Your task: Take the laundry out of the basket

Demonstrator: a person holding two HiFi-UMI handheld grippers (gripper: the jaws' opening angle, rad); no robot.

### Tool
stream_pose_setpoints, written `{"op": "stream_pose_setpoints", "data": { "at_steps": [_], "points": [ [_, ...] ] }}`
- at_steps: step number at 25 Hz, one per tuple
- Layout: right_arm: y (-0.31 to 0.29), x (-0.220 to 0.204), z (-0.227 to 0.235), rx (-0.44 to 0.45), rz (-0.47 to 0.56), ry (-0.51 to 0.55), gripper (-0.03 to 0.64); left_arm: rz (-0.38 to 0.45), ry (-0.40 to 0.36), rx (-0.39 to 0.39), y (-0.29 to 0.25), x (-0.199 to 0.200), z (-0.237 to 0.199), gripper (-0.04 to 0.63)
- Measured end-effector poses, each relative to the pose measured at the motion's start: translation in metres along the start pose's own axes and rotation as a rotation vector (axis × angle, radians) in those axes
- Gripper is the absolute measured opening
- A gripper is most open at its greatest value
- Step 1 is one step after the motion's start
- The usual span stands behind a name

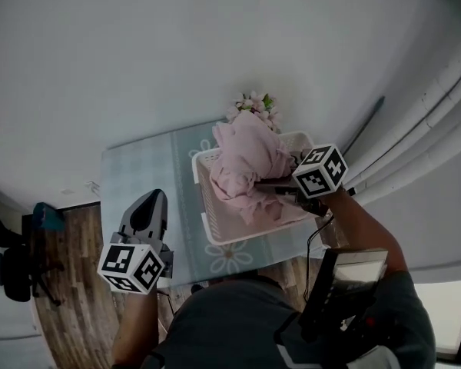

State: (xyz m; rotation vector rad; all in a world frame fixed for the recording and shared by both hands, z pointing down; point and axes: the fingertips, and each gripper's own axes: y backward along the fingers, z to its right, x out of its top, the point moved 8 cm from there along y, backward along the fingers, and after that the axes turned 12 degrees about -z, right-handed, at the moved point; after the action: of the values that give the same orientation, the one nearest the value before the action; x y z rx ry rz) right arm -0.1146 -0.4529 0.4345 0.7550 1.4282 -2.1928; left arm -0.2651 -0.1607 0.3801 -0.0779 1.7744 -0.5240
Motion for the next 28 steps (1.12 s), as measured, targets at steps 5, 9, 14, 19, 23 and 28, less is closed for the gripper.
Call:
{"op": "stream_pose_setpoints", "data": {
  "at_steps": [5, 9, 14, 19, 23, 28],
  "points": [
    [0.039, 0.021, -0.024, -0.051, 0.227, -0.111, 0.334, 0.054, 0.007, -0.029, 0.01, 0.014, -0.005, 0.011],
    [0.064, 0.037, -0.051, -0.124, 0.385, -0.149, 0.336, 0.094, 0.0, -0.052, 0.017, 0.021, -0.005, 0.011],
    [0.091, 0.06, -0.089, -0.223, 0.58, -0.204, 0.336, 0.135, -0.009, -0.09, 0.027, 0.036, -0.006, 0.011],
    [0.105, 0.066, -0.118, -0.325, 0.689, -0.201, 0.336, 0.163, -0.022, -0.109, 0.037, 0.037, -0.001, 0.011],
    [0.109, 0.067, -0.128, -0.37, 0.722, -0.193, 0.336, 0.191, -0.021, -0.094, 0.04, 0.041, -0.001, 0.009],
    [0.11, 0.066, -0.129, -0.369, 0.73, -0.214, 0.337, 0.201, -0.019, -0.086, 0.036, 0.046, 0.001, 0.009]
  ]
}}
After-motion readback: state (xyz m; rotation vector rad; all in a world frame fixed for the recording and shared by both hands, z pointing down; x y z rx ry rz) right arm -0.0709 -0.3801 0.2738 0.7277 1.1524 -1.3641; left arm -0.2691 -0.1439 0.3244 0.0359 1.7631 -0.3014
